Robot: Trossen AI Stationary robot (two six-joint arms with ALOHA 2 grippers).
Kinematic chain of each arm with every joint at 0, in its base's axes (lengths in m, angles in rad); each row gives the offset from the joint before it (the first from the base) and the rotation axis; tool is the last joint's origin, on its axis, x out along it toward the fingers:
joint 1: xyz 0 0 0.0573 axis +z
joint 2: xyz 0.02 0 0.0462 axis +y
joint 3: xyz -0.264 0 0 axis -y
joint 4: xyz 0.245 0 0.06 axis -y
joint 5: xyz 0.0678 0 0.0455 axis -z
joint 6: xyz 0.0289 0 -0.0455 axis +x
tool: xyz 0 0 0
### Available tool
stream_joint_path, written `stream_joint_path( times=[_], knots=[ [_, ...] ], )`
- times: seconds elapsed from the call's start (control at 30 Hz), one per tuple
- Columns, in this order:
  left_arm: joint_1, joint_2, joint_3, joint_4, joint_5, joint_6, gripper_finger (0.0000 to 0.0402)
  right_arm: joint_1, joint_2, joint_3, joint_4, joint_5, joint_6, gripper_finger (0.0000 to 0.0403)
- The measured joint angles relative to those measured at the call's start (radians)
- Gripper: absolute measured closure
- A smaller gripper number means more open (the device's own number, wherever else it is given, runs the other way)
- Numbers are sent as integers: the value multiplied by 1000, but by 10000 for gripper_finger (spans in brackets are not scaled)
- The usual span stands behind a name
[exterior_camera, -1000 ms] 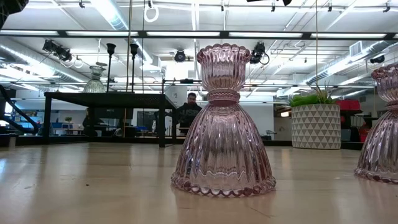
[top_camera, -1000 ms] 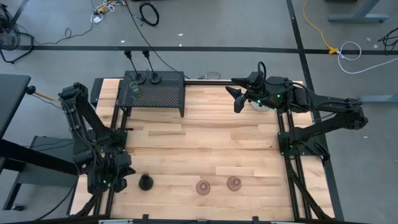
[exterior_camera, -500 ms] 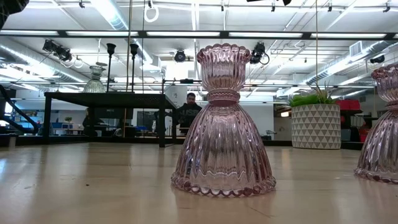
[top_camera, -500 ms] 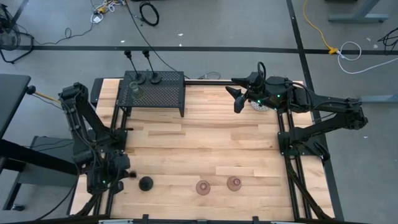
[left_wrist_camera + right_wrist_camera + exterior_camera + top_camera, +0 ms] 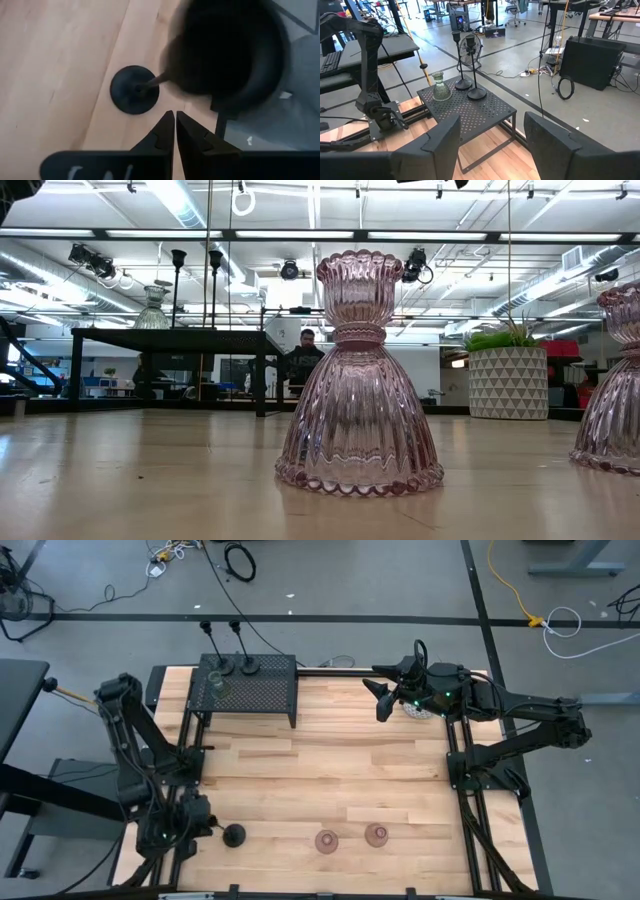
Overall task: Pick & Place candle stick holders
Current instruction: Put the black candle holder on the shelf aligned with the other black candle holders
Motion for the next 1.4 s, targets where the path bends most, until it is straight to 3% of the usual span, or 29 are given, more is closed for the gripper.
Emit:
stream_joint_path(
  times=[0.2,0.6,0.83,1.13,1.27,1.4],
  knots=[
    [0,47,0,25,-18,-4,360,0,0,0,0,0,-10,183],
    [2,69,0,28,-100,-49,206,0,0,0,0,0,-10,183],
    [2,69,0,28,-271,-47,164,0,0,0,0,-1,-10,183],
    [28,69,0,29,-316,-27,173,0,0,0,0,-1,-21,183],
    [45,69,0,26,-317,-23,214,0,0,0,0,-1,-25,183],
    [56,69,0,24,-317,-20,285,0,0,0,0,-1,-29,183]
  ],
)
